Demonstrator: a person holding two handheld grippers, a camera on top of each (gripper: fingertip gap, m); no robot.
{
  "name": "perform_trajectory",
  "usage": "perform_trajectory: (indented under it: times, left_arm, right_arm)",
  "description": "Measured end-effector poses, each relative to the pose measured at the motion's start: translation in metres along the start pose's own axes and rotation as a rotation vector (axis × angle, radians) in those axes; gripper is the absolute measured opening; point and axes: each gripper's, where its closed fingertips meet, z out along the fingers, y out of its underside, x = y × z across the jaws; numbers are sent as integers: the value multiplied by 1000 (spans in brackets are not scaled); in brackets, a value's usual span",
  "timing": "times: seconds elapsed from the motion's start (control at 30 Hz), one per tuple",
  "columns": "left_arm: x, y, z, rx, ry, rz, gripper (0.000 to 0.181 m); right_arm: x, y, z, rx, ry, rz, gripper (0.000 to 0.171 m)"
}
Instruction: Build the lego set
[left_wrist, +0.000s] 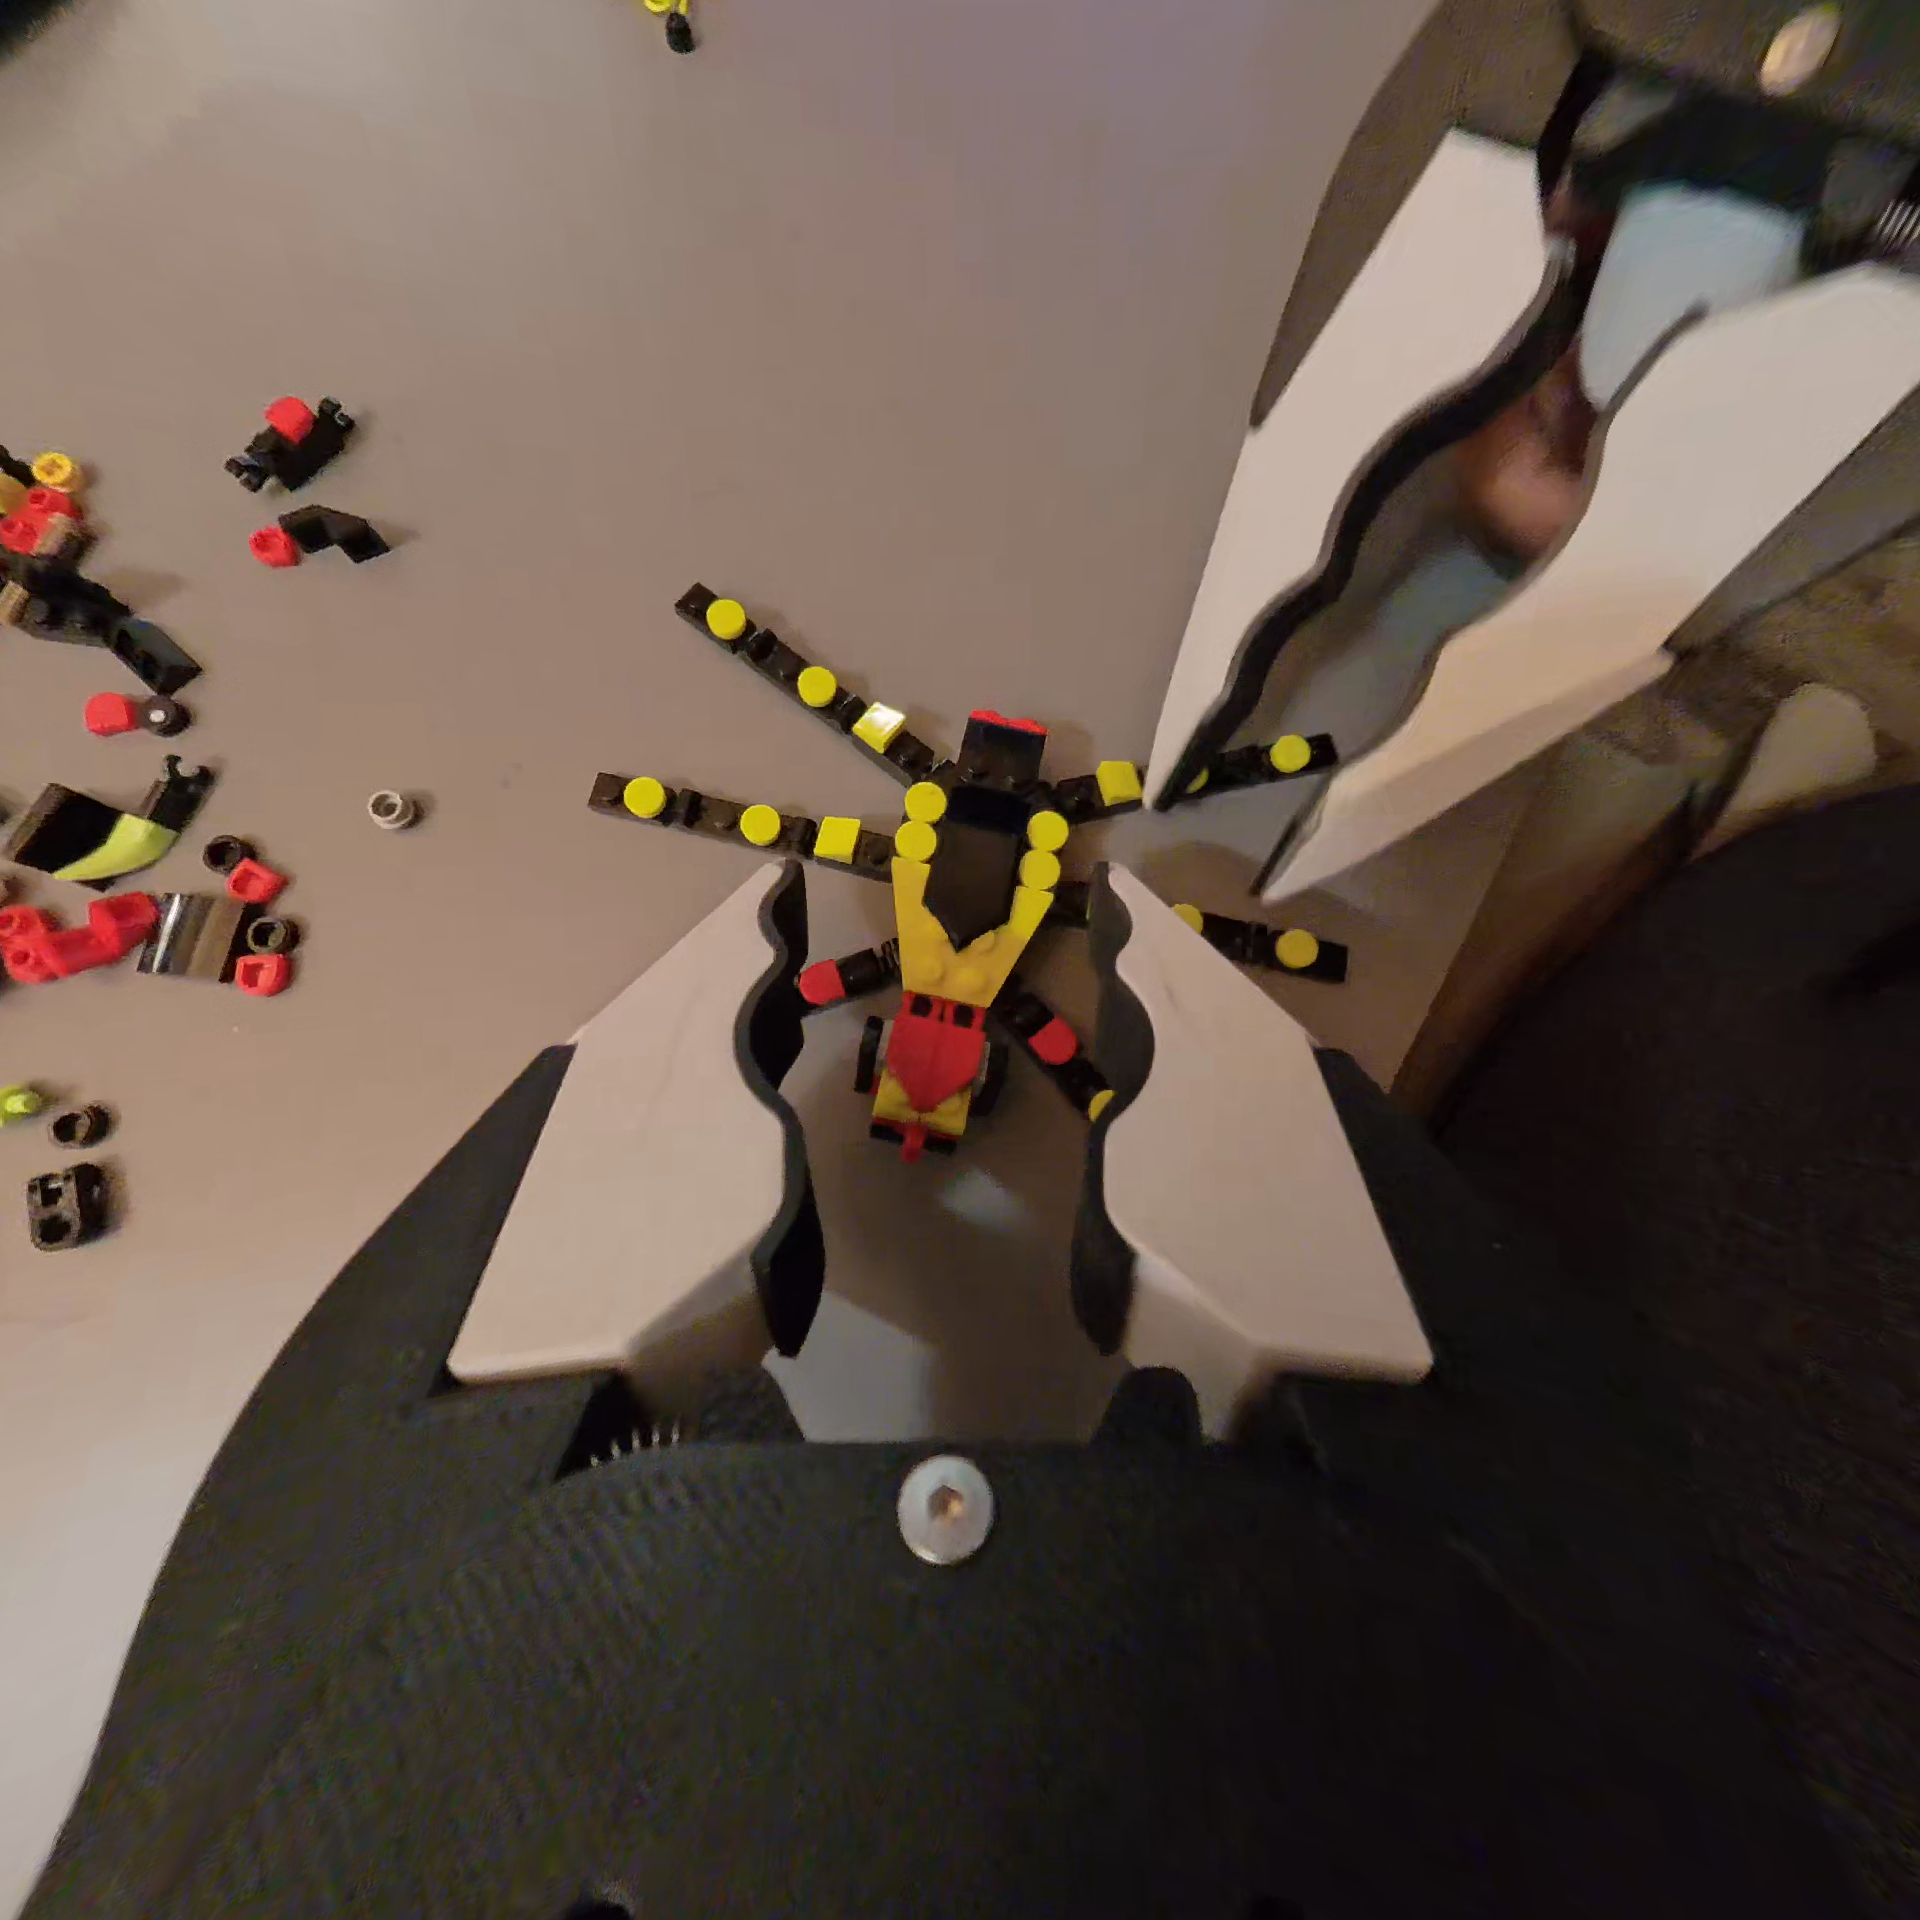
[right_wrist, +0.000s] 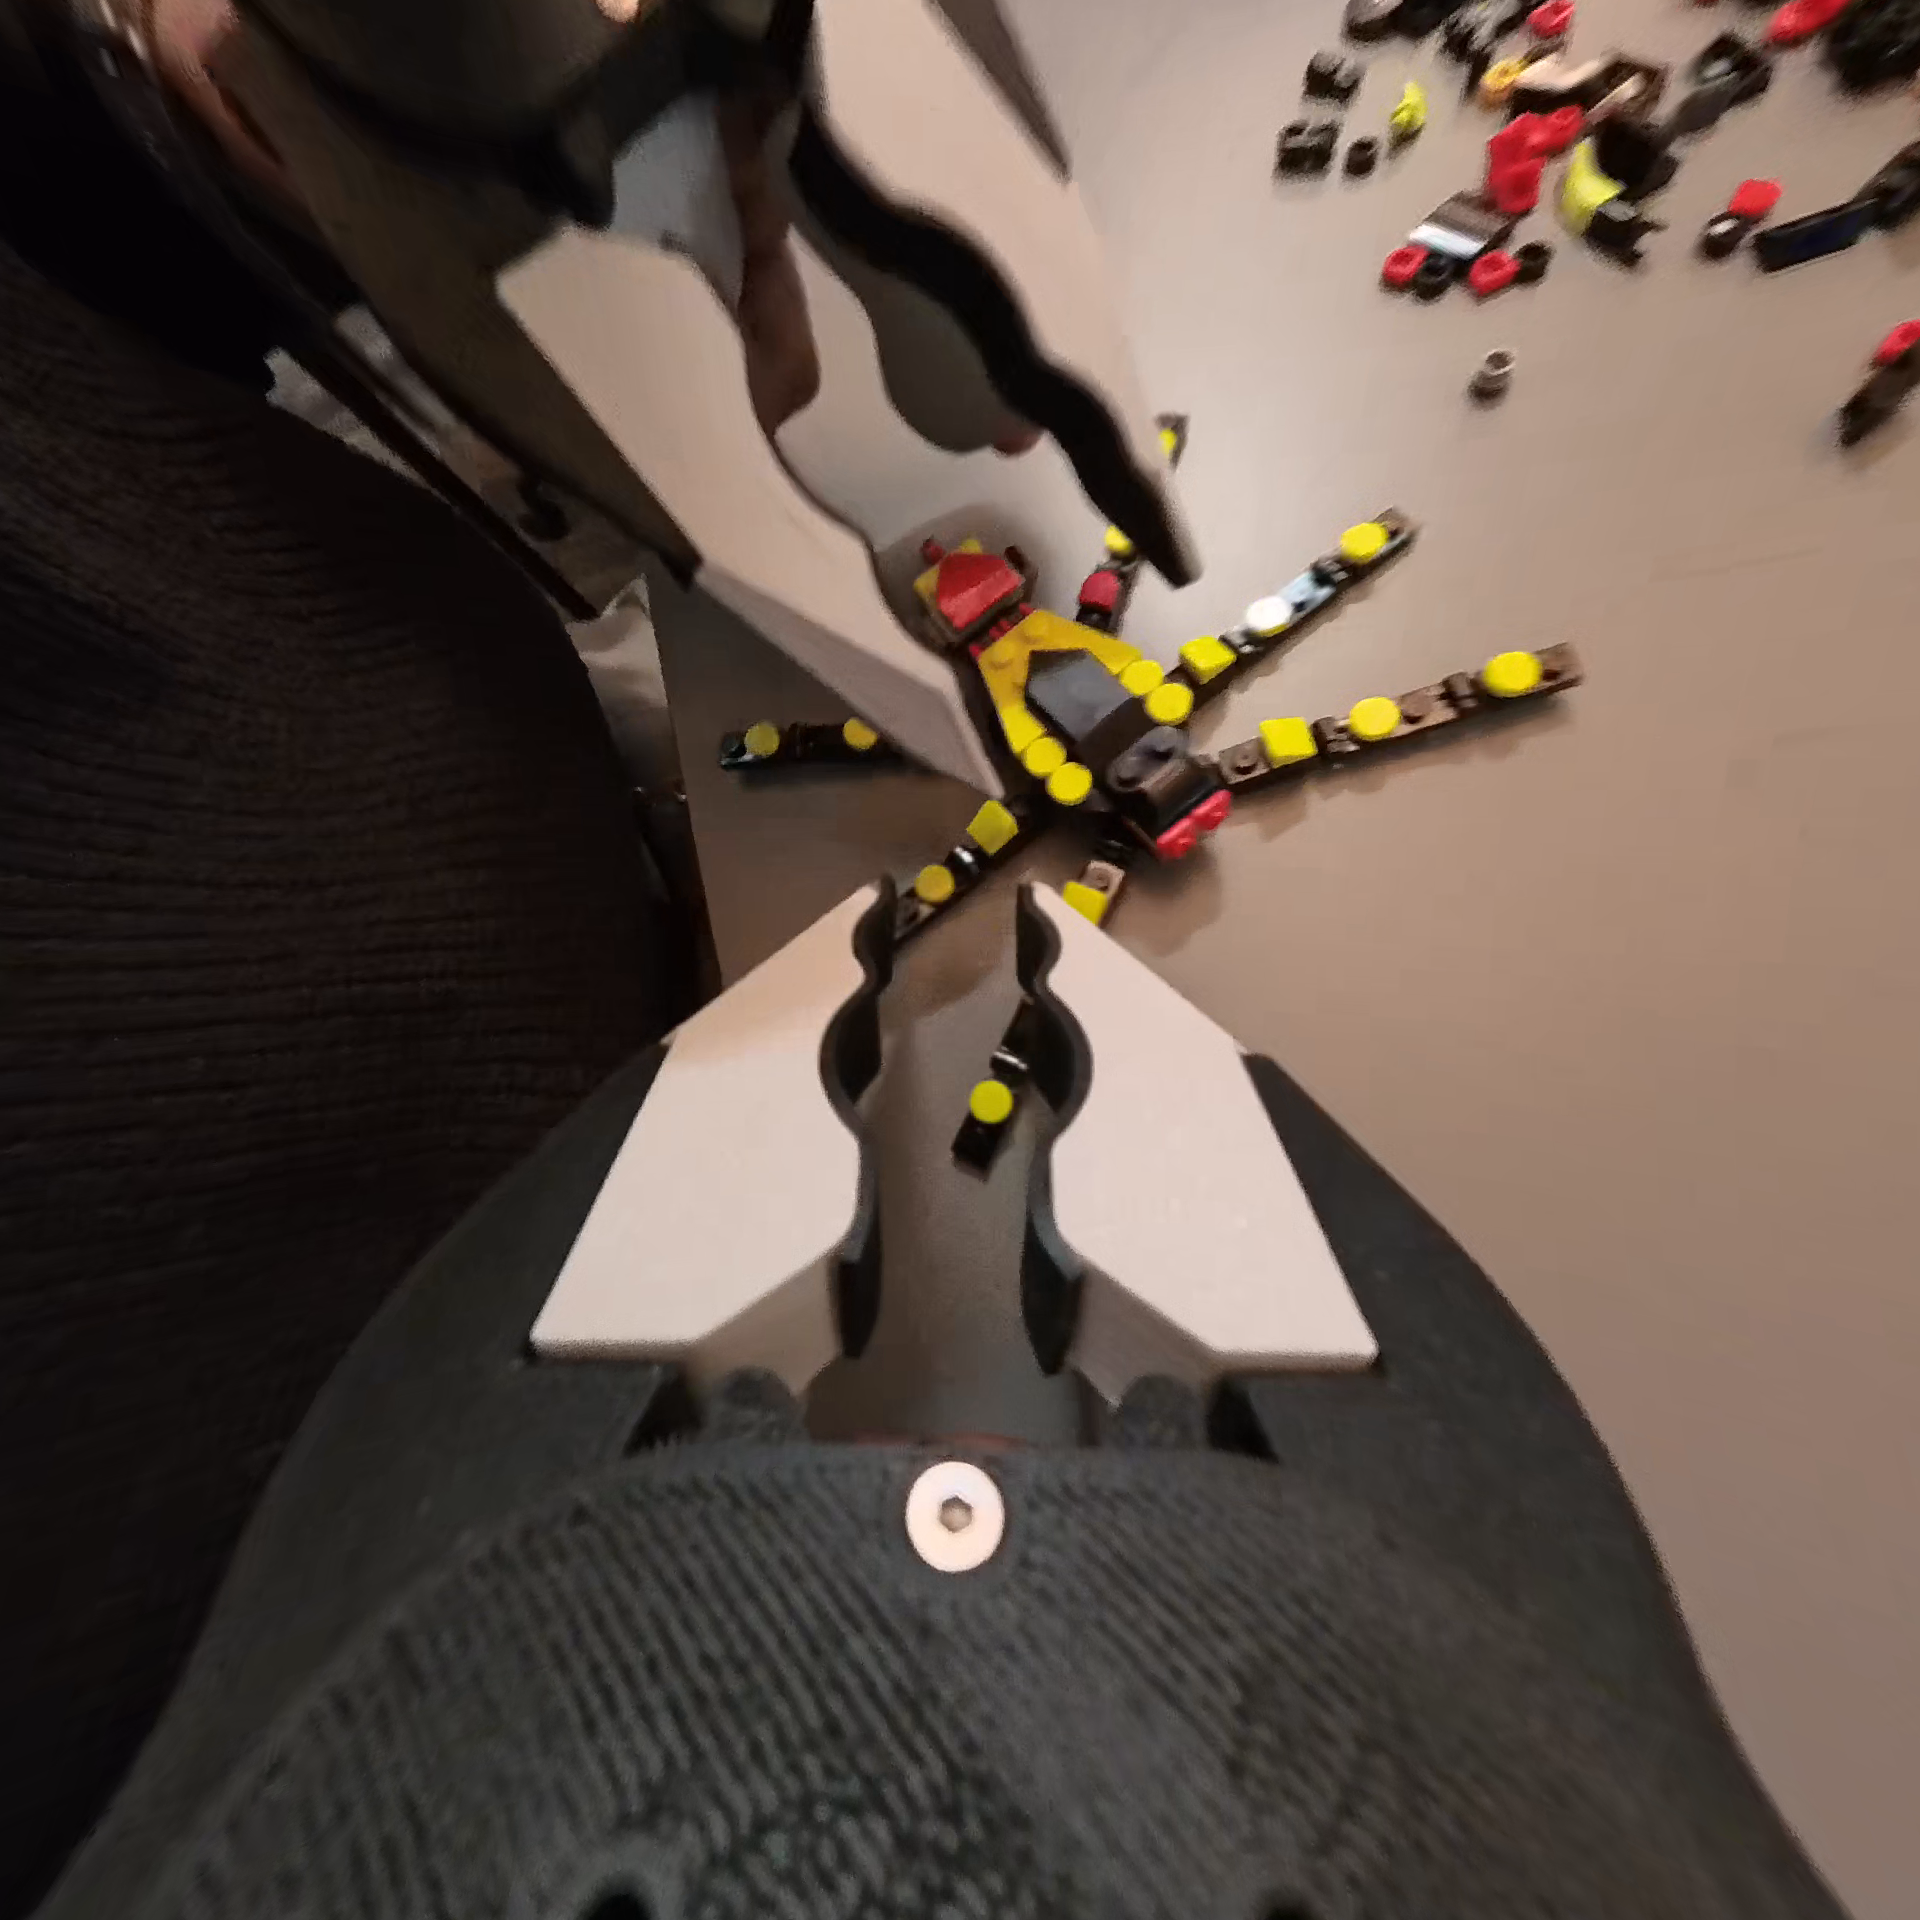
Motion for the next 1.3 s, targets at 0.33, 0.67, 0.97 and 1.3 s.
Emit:
perform_trajectory:
  times: [0.33,0.67,0.97,1.3]
  left_arm:
    - [1,-1,7,21,-7,26,41]
    - [5,1,11,17,6,36,38]
    - [4,2,10,15,-1,70,34]
    - [3,3,10,16,1,78,34]
  right_arm:
    - [33,-5,-2,16,203,65,13]
    - [30,3,12,-49,231,24,13]
    - [29,3,12,-50,220,5,9]
    - [29,4,12,-84,162,-104,9]
